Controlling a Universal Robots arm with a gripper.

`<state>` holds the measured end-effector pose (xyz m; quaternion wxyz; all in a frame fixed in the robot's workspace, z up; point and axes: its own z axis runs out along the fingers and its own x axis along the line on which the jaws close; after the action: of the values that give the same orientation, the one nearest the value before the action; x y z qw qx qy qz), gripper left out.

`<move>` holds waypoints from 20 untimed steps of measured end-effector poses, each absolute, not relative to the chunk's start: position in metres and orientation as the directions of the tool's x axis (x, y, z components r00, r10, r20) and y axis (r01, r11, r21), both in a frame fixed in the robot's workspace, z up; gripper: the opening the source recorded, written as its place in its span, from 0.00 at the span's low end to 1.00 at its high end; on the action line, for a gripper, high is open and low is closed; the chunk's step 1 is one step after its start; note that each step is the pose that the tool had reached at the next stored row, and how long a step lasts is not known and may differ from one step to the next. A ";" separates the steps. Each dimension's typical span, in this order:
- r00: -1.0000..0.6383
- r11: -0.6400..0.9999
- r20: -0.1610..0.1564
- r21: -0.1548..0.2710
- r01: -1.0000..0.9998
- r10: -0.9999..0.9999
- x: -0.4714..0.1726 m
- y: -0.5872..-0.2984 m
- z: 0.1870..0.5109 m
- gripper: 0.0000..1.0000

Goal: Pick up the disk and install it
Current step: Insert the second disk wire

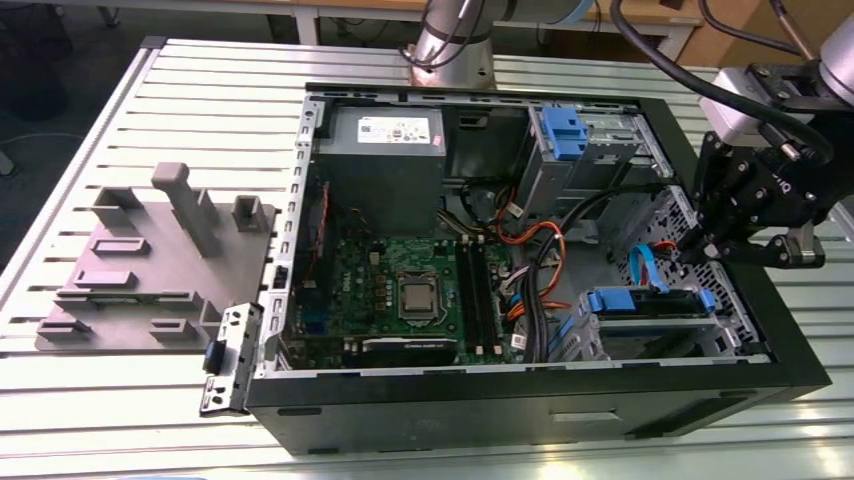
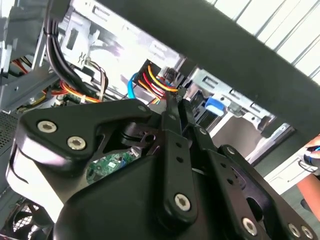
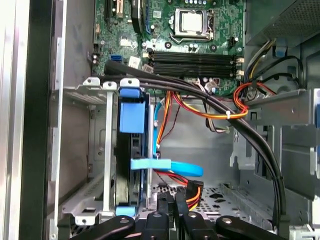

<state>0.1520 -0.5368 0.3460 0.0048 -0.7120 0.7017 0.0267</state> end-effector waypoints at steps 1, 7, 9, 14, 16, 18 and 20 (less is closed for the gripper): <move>0.014 -0.015 -0.045 0.030 -0.999 -0.999 0.151 -0.537 0.346 0.18; 0.014 -0.015 -0.044 0.027 -1.000 -0.999 0.147 -0.547 0.346 0.18; 0.015 -0.016 -0.044 0.025 -1.000 -0.999 0.144 -0.549 0.346 0.18; 0.015 -0.016 -0.044 0.023 -1.000 -0.999 0.140 -0.556 0.346 0.18; 0.015 -0.016 -0.044 0.023 -1.000 -0.999 0.140 -0.560 0.346 0.18; 0.015 -0.016 -0.044 0.023 -1.000 -0.999 0.140 -0.562 0.346 0.18; 0.015 -0.016 -0.044 0.023 -1.000 -0.999 0.140 -0.565 0.346 0.18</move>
<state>0.1403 -0.5648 0.3458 0.0072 -0.7125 0.7012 0.0241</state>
